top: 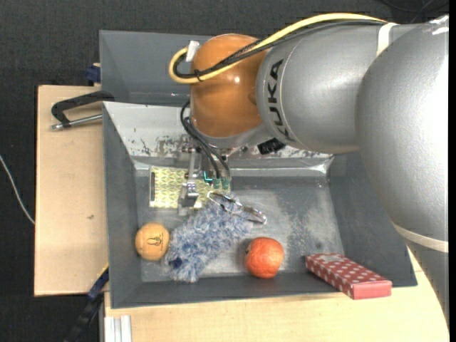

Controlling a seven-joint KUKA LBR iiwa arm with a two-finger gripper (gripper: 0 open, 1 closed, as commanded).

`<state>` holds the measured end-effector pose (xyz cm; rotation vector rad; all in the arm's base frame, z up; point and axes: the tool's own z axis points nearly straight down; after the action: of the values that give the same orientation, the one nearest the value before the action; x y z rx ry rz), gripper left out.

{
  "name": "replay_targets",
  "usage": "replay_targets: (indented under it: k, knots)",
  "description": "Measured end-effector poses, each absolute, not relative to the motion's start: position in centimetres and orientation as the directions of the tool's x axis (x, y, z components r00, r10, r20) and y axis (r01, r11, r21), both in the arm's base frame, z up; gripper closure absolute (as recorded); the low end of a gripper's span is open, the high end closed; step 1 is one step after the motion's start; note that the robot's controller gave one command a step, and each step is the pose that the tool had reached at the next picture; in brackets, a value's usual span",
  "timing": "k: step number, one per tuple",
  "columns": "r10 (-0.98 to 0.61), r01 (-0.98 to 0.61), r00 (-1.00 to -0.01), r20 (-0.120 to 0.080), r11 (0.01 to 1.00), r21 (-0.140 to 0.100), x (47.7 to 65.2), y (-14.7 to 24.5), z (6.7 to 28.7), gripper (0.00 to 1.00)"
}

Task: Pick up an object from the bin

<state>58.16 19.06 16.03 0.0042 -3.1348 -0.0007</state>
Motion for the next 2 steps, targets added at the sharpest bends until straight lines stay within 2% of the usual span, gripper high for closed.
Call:
replay_targets:
  k: [1,2]
  knots:
    - [0.003,0.002,-1.0,-0.013,1.0,0.005,58.8,19.2,15.0,0.0]
    - [0.012,0.012,-1.0,-0.004,1.0,0.003,59.0,19.8,7.2,0.0]
